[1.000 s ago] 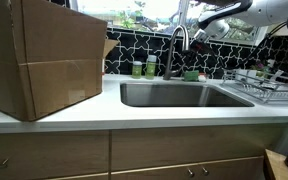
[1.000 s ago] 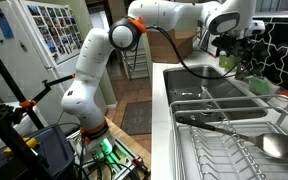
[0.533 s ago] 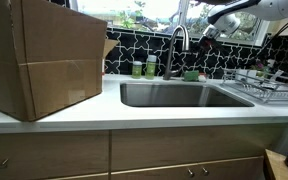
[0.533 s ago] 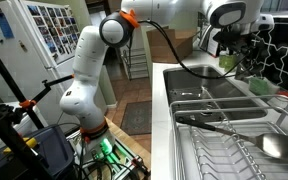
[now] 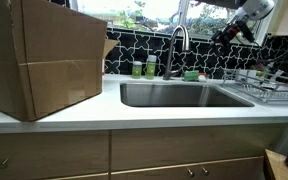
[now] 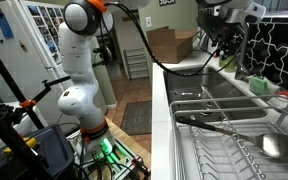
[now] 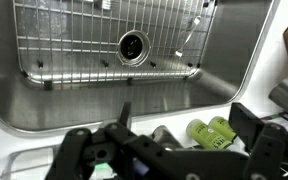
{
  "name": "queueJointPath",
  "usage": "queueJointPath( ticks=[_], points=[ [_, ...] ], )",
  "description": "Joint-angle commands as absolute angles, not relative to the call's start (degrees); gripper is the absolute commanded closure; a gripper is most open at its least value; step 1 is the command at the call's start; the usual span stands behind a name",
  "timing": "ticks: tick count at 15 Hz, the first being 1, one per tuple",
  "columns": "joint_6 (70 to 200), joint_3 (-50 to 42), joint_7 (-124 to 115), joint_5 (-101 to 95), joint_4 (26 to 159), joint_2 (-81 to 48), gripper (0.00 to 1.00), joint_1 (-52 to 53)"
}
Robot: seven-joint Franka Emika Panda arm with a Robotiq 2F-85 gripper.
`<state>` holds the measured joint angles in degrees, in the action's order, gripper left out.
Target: Turn the faucet off
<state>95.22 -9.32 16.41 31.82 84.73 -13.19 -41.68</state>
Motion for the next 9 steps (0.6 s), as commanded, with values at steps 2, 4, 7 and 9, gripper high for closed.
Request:
queueJointPath(
  ticks=[2,4,7,9],
  points=[
    [92.02,-14.19,5.09,32.79,97.70,0.03,0.00,-39.09],
    [94.48,-15.99,-0.57,31.54,101.25,4.23,0.00,-37.51],
    [101.72,-17.72,-6.52,29.22,105.30,9.31,0.00,-35.64],
    [106.55,-18.07,-11.71,26.51,107.47,11.80,0.00,-34.60]
  ],
)
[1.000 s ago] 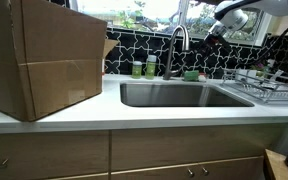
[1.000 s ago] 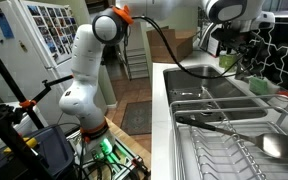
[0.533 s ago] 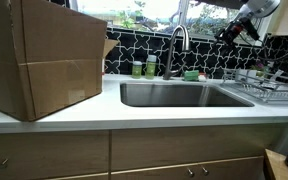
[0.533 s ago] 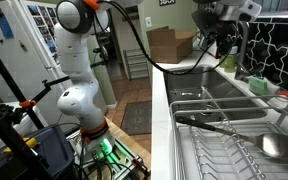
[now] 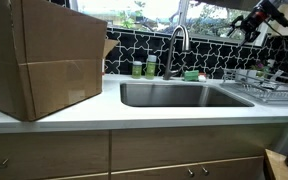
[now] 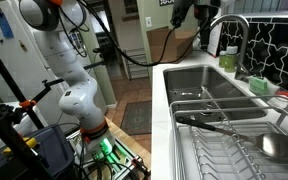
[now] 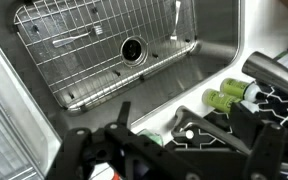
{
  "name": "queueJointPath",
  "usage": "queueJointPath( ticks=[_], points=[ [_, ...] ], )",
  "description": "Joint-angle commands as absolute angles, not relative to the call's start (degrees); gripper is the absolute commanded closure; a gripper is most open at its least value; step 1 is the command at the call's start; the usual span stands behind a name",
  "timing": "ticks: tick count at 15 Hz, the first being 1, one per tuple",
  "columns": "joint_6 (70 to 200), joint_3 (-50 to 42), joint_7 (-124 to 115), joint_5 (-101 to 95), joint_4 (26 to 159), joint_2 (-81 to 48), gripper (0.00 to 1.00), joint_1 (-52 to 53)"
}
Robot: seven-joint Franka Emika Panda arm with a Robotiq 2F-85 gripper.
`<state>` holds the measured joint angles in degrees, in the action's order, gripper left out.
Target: Turn the faucet off
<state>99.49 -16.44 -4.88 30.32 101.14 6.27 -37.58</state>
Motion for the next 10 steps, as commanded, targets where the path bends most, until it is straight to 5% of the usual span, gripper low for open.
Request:
queueJointPath(
  ticks=[1,10],
  points=[
    [108.50,-18.03,-14.14,24.71,108.23,12.73,0.00,-34.12],
    [109.19,-19.58,-18.98,20.44,107.39,12.90,0.00,-31.18]
  ],
)
